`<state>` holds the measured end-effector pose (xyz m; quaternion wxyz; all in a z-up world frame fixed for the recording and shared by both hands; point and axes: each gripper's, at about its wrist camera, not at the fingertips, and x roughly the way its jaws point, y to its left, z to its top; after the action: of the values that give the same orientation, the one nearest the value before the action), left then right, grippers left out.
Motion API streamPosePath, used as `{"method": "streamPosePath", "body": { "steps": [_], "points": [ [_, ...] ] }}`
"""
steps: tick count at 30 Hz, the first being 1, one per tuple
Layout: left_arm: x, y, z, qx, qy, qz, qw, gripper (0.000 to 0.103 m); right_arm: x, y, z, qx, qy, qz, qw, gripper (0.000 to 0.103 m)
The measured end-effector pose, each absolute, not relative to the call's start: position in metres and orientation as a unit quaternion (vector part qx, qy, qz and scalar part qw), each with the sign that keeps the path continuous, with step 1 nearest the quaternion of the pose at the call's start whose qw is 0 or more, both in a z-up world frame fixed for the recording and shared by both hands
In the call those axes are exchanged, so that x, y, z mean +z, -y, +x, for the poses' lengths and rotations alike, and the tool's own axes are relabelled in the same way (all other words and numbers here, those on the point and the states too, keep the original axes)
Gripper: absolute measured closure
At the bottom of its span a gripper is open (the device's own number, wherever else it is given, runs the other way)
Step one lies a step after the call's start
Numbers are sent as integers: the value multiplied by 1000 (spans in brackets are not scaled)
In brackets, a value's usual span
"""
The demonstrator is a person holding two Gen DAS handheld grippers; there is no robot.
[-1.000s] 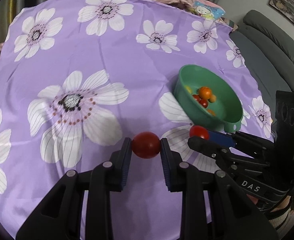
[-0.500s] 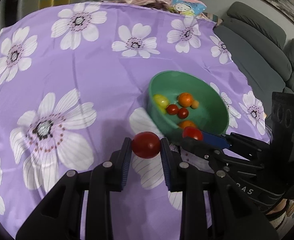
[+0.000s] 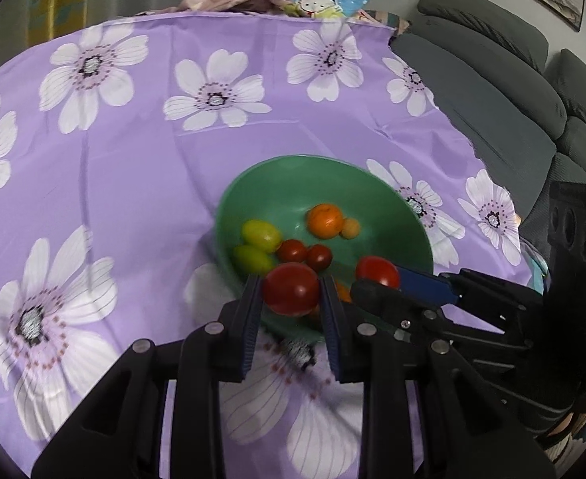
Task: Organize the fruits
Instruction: 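Carry both held cherry tomatoes over the green bowl and lower them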
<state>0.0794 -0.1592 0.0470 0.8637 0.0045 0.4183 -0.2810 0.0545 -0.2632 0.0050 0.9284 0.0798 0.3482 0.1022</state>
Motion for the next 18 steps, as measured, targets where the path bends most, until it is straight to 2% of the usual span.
{"method": "streamPosePath", "body": {
  "steps": [8, 18],
  "points": [
    [30, 191, 103, -288, -438, 4, 852, 75, -1, 288, 67, 78, -354, 84, 928, 73],
    [9, 213, 120, -272, -461, 59, 843, 75, -11, 301, 82, 54, -380, 65, 921, 73]
  ]
}}
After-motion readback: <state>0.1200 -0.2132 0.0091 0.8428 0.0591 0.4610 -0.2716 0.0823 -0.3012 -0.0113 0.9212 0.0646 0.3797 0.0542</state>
